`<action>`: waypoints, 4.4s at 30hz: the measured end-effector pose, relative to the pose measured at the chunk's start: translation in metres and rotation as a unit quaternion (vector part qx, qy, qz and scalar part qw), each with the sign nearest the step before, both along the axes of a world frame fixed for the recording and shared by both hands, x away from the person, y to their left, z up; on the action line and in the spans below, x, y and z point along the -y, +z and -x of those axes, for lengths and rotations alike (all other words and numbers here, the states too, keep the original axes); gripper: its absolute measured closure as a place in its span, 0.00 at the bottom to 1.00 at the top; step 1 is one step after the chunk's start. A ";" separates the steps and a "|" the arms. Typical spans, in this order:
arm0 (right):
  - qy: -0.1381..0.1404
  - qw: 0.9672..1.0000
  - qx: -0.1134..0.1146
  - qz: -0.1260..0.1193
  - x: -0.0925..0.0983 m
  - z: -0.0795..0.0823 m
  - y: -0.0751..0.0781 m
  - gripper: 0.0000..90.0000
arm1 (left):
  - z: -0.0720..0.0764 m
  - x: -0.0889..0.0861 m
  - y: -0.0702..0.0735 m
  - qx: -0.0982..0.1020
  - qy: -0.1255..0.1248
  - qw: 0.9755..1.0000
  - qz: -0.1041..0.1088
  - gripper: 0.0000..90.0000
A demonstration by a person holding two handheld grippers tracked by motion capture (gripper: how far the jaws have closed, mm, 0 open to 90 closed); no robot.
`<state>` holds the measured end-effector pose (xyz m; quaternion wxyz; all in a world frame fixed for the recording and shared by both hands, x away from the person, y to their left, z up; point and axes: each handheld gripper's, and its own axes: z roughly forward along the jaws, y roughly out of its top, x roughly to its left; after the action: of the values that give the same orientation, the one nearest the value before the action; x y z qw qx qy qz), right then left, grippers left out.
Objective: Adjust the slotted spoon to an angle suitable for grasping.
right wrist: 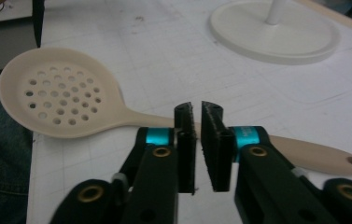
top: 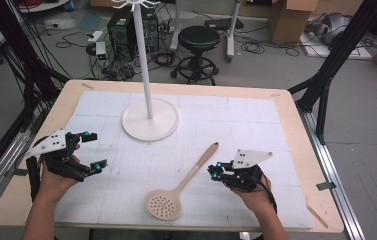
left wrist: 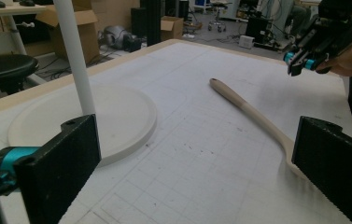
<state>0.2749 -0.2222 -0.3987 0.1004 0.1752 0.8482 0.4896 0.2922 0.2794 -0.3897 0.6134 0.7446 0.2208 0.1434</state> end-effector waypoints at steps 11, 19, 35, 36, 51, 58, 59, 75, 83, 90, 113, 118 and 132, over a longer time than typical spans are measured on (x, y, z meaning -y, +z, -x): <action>0.046 0.997 -0.027 0.050 -0.046 -0.001 -0.018 1.00 | 0.000 -0.002 0.000 0.000 0.005 1.000 -0.002 0.02; 0.081 0.990 -0.046 0.106 -0.083 0.000 -0.035 1.00 | 0.000 -0.003 -0.001 -0.001 0.007 1.000 -0.003 0.02; 0.038 0.993 -0.045 0.100 -0.115 -0.017 -0.041 1.00 | 0.000 -0.006 0.000 0.000 0.012 1.000 -0.002 0.02; 0.032 0.994 -0.046 0.097 -0.117 -0.019 -0.041 1.00 | 0.000 -0.006 -0.001 -0.001 0.013 1.000 -0.001 0.02; -0.005 0.997 -0.022 0.080 -0.117 -0.033 -0.029 1.00 | -0.001 -0.008 -0.001 -0.002 0.014 1.000 -0.006 0.02; -0.088 0.995 -0.016 0.044 -0.067 -0.059 -0.011 1.00 | 0.000 -0.008 -0.002 -0.003 0.014 1.000 -0.008 0.02; -0.099 0.994 -0.015 0.043 -0.063 -0.063 -0.010 1.00 | -0.001 -0.009 -0.002 -0.003 0.015 1.000 -0.005 0.02; -0.167 0.979 -0.071 0.091 -0.056 -0.091 -0.035 1.00 | -0.001 -0.009 -0.002 -0.004 0.014 1.000 -0.005 0.02; -0.168 0.977 -0.076 0.111 -0.050 -0.076 -0.031 1.00 | 0.000 -0.009 -0.002 -0.002 0.013 1.000 -0.005 0.02; -0.157 0.977 -0.078 0.124 -0.042 -0.058 -0.029 1.00 | 0.000 -0.007 -0.002 -0.003 0.010 1.000 -0.006 0.02; 0.012 0.987 -0.052 0.154 -0.049 -0.040 -0.026 0.52 | 0.000 -0.008 -0.002 -0.003 0.010 1.000 -0.008 0.02; 0.037 0.981 -0.039 0.184 -0.060 -0.045 -0.035 0.69 | 0.000 -0.009 -0.001 -0.001 0.011 1.000 -0.008 0.02; 0.113 0.977 -0.001 0.181 -0.130 -0.043 -0.036 0.84 | 0.003 -0.011 0.004 0.007 0.010 1.000 -0.004 0.02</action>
<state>0.3182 -0.0924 -0.4344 0.0734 0.0580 0.9371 0.3363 0.2896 0.2902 -0.3859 0.6104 0.7437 0.2235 0.1559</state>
